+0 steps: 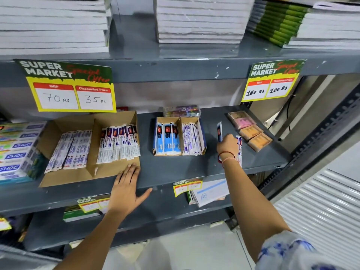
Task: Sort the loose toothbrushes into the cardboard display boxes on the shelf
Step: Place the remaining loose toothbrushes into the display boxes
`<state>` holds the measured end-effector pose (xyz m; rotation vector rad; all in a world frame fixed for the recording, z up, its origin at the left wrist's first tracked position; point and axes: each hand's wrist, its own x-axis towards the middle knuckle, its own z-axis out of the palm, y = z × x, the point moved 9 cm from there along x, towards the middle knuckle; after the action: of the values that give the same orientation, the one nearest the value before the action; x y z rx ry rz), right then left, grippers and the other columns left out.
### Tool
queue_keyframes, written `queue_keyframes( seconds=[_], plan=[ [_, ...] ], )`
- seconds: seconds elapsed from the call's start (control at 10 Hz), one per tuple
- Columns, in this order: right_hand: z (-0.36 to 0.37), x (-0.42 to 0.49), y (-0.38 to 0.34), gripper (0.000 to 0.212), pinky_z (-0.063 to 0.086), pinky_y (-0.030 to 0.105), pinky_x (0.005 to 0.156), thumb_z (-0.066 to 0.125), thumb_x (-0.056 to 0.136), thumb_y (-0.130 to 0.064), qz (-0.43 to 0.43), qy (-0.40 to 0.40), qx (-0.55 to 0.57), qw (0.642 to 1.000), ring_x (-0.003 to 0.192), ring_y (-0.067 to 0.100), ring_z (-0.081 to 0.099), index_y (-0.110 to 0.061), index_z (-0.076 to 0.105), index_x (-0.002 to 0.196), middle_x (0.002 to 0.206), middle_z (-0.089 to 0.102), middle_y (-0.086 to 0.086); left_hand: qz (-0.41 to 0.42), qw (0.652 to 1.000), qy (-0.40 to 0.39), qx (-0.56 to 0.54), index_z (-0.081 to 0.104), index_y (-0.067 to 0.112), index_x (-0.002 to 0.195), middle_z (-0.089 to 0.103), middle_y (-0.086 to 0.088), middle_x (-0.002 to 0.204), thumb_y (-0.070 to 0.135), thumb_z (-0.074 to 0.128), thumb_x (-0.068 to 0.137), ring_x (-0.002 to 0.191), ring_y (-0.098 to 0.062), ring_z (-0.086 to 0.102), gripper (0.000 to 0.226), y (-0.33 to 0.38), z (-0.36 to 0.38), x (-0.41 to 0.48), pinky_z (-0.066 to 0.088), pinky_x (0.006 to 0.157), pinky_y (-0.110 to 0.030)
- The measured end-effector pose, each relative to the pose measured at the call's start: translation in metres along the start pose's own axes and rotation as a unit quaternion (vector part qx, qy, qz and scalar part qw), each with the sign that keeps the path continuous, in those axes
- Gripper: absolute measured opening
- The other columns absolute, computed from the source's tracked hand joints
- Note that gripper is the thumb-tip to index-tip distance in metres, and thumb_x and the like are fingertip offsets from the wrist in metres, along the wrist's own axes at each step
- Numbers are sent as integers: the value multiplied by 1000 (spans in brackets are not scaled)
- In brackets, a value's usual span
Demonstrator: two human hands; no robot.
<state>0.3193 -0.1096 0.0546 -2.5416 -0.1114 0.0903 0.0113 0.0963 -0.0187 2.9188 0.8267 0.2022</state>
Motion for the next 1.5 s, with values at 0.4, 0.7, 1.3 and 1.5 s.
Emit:
queue_keyframes(
  seconds=[0.4,0.7,1.3,1.5],
  plan=[
    [-2,-39,-102,22,53,40,83,66,87,-13,-133,22,170,976,99,41,65,4,67,102,102,70,28,-2,1000,-6,-2,44,3,133,47,-15,138,74,17,83,129,-28,39,91,1,-1,-2,23,109,-42],
    [96,-72,-159,18,54,41,84,53,90,1,-193,-154,89,965,101,39,65,10,65,99,105,69,28,1,999,-21,-25,45,2,132,49,-16,135,71,21,85,128,-28,39,87,-1,0,-1,19,109,-39],
    [140,-97,-164,31,45,44,99,42,90,4,-349,-154,-208,901,119,35,53,1,58,117,122,61,20,4,1000,-8,-21,41,6,136,44,-12,140,72,22,84,132,-26,35,86,-2,2,-1,19,109,-39],
    [118,-98,-170,33,45,42,97,53,87,-2,-376,-103,-141,910,122,34,47,1,55,120,124,58,18,1,1000,-5,-13,43,5,135,46,-13,138,73,21,84,130,-28,37,88,-4,2,0,21,108,-41]
  ],
)
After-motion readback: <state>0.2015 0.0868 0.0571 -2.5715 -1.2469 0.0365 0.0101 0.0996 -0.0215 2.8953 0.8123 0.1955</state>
